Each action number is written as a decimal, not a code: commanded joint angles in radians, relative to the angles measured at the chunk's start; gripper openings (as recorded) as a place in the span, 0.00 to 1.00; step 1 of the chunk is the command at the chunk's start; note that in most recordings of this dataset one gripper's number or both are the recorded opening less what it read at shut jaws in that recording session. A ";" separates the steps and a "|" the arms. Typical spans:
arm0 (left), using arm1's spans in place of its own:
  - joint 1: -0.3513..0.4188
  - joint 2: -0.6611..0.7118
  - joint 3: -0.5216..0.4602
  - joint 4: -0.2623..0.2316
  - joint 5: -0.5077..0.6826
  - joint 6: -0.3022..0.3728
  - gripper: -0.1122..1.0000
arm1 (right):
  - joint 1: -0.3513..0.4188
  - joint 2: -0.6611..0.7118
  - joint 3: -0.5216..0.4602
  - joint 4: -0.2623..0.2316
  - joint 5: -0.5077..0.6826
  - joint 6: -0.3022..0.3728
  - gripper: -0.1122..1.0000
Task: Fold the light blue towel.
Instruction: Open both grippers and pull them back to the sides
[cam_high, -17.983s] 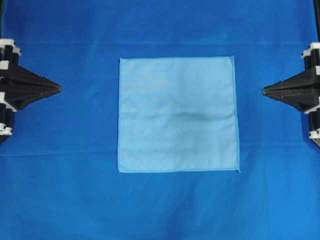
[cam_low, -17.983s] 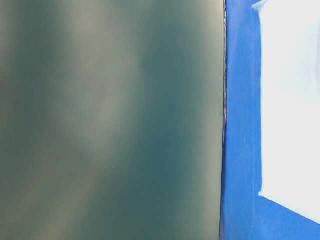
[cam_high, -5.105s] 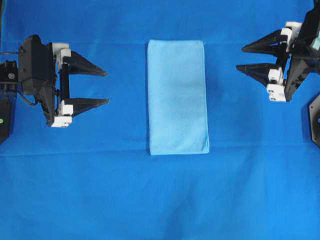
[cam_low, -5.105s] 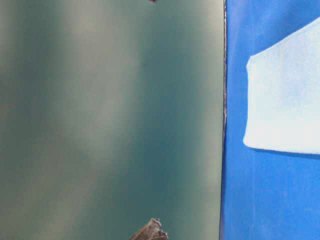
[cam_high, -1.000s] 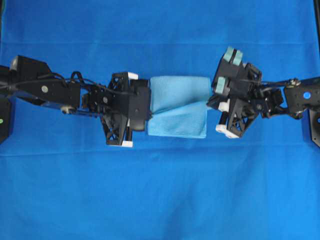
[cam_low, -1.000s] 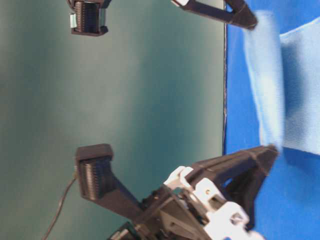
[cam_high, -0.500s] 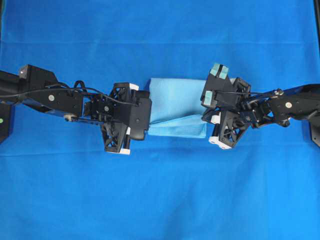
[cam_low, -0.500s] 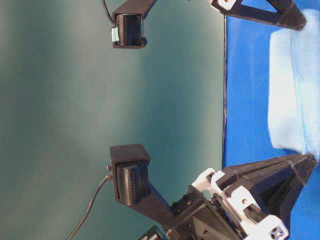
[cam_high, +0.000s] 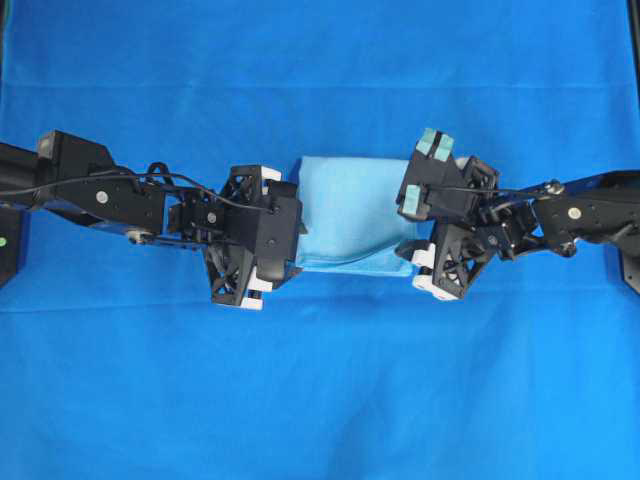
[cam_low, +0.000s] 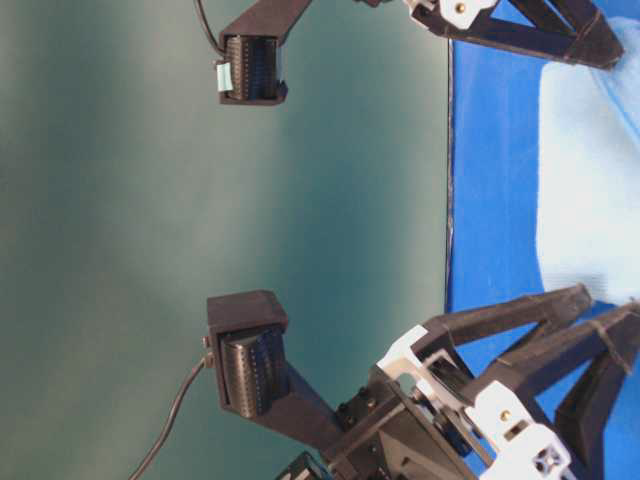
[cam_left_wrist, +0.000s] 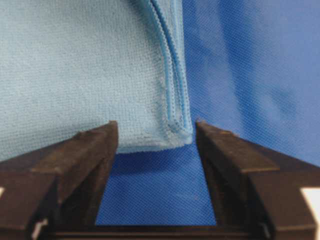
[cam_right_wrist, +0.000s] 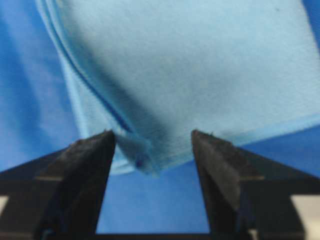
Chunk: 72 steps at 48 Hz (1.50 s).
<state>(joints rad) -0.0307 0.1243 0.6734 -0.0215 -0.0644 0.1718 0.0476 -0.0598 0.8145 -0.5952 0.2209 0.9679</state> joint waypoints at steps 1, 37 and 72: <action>-0.002 -0.023 -0.012 0.000 -0.005 0.009 0.66 | 0.009 -0.012 -0.025 0.002 -0.003 -0.002 0.63; -0.017 -0.604 0.163 0.000 0.150 -0.014 0.58 | 0.132 -0.548 0.000 -0.097 0.345 -0.017 0.62; 0.040 -1.244 0.615 -0.002 0.091 -0.110 0.58 | 0.072 -1.083 0.413 -0.199 0.218 0.029 0.62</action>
<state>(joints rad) -0.0061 -1.0876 1.2655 -0.0215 0.0460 0.0752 0.1473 -1.1336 1.2088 -0.7885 0.4755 0.9940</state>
